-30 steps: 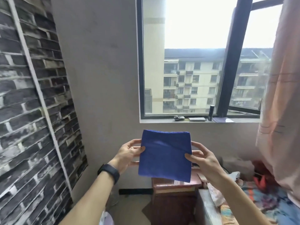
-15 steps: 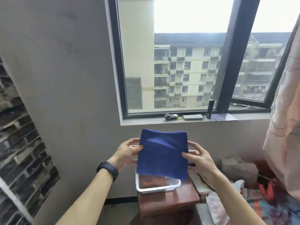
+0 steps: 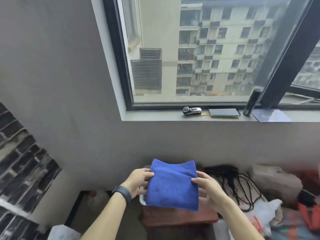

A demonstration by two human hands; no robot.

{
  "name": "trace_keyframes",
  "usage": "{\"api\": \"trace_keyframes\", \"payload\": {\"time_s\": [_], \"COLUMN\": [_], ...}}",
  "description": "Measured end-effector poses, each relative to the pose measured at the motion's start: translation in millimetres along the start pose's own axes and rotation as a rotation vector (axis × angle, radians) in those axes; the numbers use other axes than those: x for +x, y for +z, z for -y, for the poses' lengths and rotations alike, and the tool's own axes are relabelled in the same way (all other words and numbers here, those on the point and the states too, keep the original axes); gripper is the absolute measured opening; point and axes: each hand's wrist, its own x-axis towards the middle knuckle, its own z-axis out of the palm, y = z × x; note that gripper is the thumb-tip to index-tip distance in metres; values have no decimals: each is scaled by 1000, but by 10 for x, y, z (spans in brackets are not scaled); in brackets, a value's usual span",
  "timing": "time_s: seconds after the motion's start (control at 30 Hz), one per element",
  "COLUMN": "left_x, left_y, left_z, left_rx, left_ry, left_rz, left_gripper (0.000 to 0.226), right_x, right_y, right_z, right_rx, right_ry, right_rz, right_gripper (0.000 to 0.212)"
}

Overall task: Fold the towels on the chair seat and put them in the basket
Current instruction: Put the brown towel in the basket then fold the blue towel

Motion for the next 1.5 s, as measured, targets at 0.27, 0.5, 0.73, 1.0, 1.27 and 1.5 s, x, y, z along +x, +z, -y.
{"api": "trace_keyframes", "payload": {"time_s": [0.27,0.5,0.73,1.0,1.27,1.5], "left_x": [824,1441,2215,2696,2643,2501], "left_y": [-132,-303,-463,-462,-352,-254], "left_z": [787,933,944,1129,1258,1331], "left_rx": [-11,-72,-74,300,707,1382], "left_ry": [-354,-398,-331,-257,-120,496], "left_rz": [54,-12,-127,-163,-260,-177], "left_gripper": [20,22,29,32,42,63], "right_x": [803,1488,2218,2804,2926,2590], "right_y": [118,288,498,505,515,650], "right_z": [-850,-896,-796,-1041,-1154,-1398], "right_rx": [1,-15,-99,-198,-352,-1037], "right_ry": [364,416,389,398,348,-239], "right_rz": [-53,-75,-60,-36,-46,-258], "right_gripper": [34,39,39,43,49,52]}}
